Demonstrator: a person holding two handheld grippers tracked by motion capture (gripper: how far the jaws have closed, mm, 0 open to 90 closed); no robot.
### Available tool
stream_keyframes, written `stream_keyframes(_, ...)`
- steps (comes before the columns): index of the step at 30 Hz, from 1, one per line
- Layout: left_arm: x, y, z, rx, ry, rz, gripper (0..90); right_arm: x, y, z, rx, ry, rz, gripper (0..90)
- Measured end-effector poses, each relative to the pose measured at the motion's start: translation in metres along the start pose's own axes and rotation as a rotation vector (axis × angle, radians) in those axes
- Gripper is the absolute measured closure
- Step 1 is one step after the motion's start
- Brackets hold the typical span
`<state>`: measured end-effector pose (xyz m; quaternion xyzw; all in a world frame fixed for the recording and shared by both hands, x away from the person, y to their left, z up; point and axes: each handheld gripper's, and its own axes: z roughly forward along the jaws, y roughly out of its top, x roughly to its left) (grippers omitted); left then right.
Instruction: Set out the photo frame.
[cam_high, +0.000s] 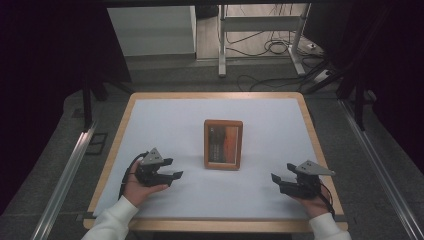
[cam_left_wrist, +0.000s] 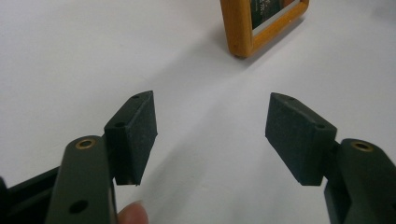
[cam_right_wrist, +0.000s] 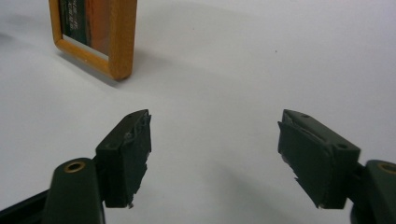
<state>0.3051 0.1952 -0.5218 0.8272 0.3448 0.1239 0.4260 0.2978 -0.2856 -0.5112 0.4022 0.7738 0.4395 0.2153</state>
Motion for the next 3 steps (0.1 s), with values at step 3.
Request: stream_keyframes(3, 0.0007, -0.0001, 0.0003, -0.002, 0.002, 0.000, 33.0, 0.0032, 0.0031, 0.0034, -0.010, -0.013, -0.013, 19.2)
